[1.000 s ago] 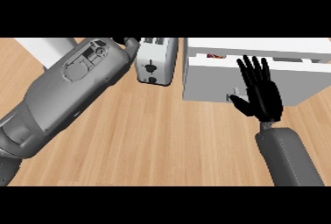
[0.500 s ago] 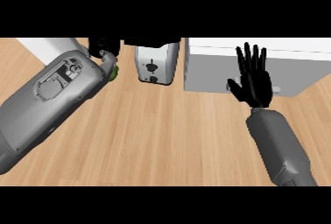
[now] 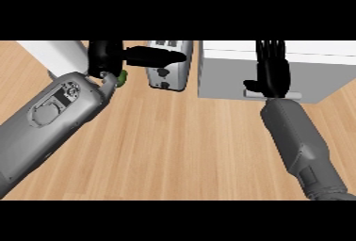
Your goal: Pick up the can, place it into the drawer and close the drawer
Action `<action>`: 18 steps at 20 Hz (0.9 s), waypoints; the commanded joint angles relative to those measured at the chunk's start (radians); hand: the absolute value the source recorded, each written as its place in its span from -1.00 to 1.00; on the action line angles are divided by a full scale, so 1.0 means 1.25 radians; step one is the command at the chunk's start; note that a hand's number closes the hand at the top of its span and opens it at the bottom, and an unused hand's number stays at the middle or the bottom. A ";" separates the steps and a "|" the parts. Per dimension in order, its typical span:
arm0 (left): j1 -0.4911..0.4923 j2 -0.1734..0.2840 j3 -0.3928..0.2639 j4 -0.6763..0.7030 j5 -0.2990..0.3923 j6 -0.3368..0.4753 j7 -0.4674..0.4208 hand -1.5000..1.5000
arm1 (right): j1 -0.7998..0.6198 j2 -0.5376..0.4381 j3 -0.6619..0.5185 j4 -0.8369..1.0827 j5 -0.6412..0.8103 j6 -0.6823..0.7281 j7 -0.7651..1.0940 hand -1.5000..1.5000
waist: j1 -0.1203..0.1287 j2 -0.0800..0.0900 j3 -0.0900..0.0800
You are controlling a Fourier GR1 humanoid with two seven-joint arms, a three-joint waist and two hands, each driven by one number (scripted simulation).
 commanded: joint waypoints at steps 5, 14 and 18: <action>0.047 0.034 0.017 -0.055 -0.009 -0.021 0.012 -1.00 | -0.175 -0.032 -0.038 0.164 0.002 0.025 0.012 -1.00 | 0.033 0.026 0.006; 0.135 0.018 0.015 -0.093 -0.040 -0.022 -0.052 -1.00 | -0.253 -0.038 -0.067 0.227 -0.011 0.036 0.007 -1.00 | 0.031 0.033 0.005; 0.160 0.046 0.019 -0.124 -0.041 -0.035 -0.043 -1.00 | -0.255 -0.016 -0.106 0.225 -0.062 0.051 -0.054 -1.00 | 0.035 0.029 0.006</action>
